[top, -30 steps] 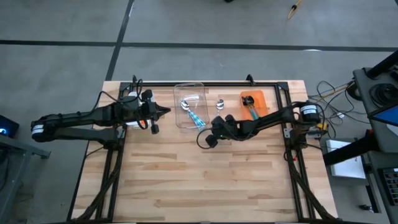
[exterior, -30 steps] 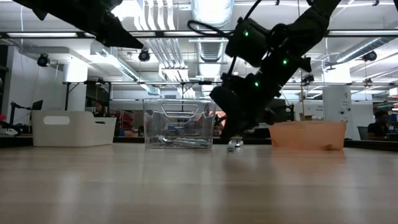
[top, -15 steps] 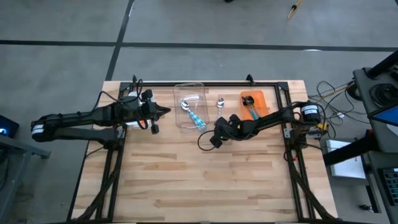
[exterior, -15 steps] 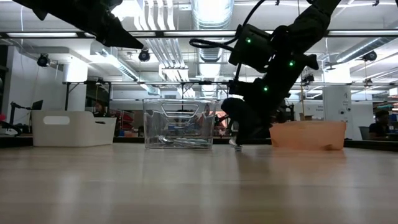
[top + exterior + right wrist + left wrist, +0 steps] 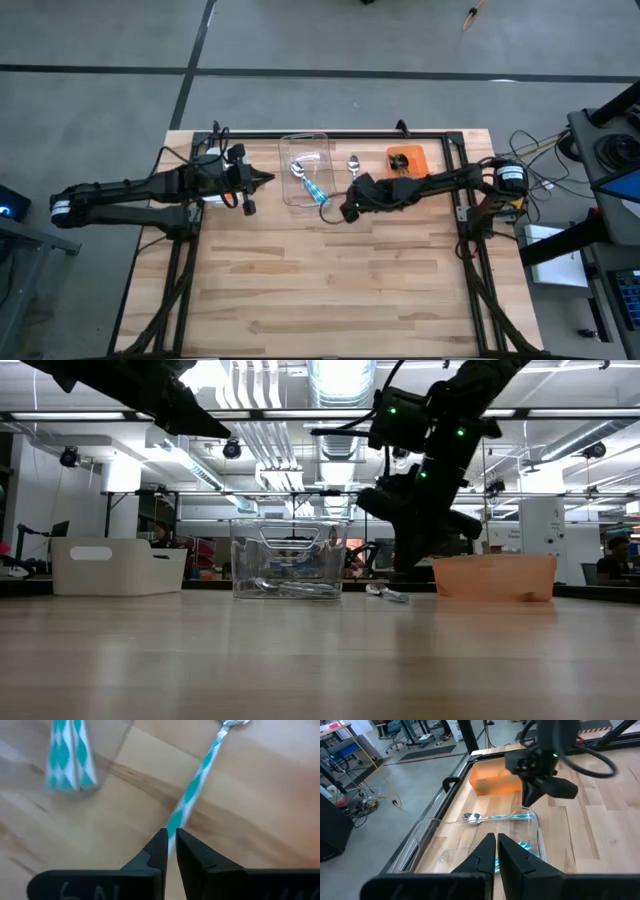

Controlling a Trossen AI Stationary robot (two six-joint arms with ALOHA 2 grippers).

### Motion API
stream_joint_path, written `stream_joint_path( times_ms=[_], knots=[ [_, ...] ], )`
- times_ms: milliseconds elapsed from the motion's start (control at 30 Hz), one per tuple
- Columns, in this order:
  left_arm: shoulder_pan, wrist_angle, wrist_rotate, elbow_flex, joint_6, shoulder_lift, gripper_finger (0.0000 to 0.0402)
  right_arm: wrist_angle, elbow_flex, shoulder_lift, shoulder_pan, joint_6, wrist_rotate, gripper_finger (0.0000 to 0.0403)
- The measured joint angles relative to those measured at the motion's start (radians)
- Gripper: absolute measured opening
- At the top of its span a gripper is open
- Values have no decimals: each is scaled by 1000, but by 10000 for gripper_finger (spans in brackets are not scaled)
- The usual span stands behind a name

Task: Sort silverware by color (type)
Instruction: Put the blue patterned spoon into the transparent bin

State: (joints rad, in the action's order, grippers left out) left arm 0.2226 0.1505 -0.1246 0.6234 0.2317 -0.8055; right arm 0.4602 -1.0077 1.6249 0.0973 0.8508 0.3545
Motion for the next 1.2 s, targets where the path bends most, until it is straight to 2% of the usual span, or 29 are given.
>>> stream_joint_path(
  times_ms=[67,167,700,833,1067,1200],
  knots=[
    [0,0,0,0,0,0,1,1,-21,7,32,48,-73,28],
    [0,0,0,0,0,0,1,2,-42,18,69,105,-111,28],
    [0,0,0,0,0,0,1,8,-71,45,102,87,-109,29],
    [0,1,0,0,0,0,1,10,-70,69,102,94,-48,28],
    [0,1,0,0,0,0,1,5,-79,75,99,78,-79,15],
    [0,1,0,0,0,0,1,6,-79,77,99,101,-126,38]
  ],
)
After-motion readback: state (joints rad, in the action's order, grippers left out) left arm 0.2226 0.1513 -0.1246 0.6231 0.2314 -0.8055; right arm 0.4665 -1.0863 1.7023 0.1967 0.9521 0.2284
